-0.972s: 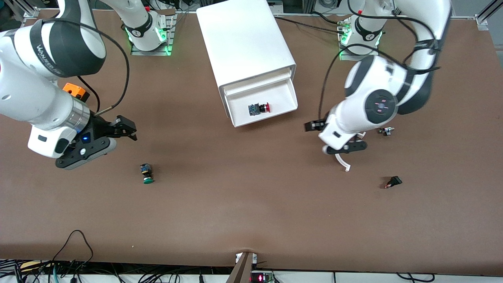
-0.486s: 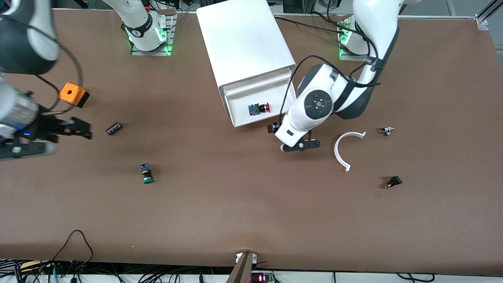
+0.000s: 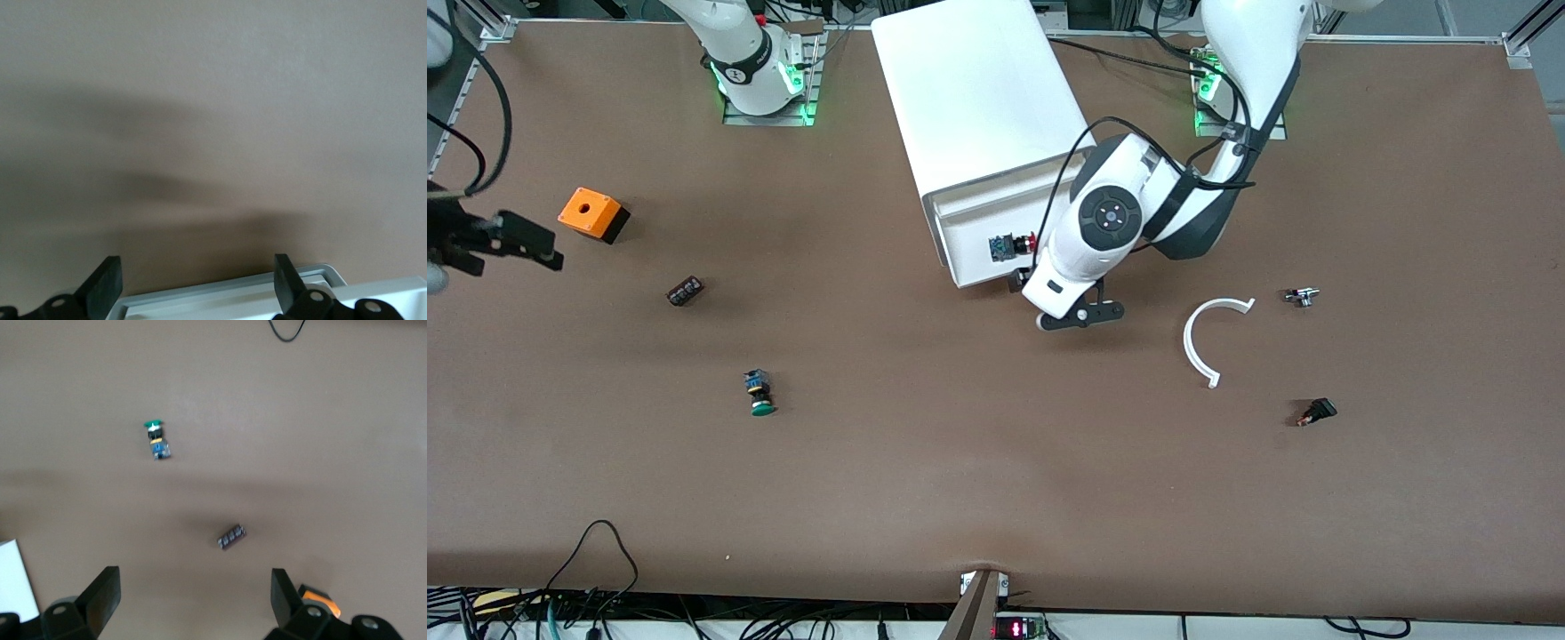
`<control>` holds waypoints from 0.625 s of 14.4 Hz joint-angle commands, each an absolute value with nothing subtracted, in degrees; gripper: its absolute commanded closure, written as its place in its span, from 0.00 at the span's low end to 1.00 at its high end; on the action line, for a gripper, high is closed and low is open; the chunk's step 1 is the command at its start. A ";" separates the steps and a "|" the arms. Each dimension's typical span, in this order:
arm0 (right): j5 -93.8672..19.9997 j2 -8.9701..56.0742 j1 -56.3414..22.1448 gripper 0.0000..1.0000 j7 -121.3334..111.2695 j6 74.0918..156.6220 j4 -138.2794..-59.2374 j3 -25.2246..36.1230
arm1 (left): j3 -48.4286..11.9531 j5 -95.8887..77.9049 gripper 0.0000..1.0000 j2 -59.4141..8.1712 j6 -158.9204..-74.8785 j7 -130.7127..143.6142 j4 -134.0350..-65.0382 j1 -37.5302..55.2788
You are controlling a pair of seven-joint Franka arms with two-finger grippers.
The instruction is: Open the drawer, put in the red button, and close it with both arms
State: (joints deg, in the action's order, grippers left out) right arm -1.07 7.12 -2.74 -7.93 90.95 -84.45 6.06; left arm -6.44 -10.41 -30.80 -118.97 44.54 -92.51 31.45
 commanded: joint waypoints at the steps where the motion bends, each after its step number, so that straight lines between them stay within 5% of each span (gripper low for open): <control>1: -0.53 3.25 -2.99 0.00 -10.97 88.61 -87.90 6.68 | -5.80 -11.25 0.00 -31.38 -119.09 45.18 -92.81 33.13; 9: 0.35 4.57 -2.99 0.00 -21.09 88.68 -86.40 10.11 | -5.80 -11.34 0.00 -29.62 -111.90 42.98 -92.72 34.19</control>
State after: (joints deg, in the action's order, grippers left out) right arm -0.44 4.98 -2.71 -20.56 88.58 -86.10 10.20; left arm -6.37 -10.41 -31.15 -115.19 44.49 -92.55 33.35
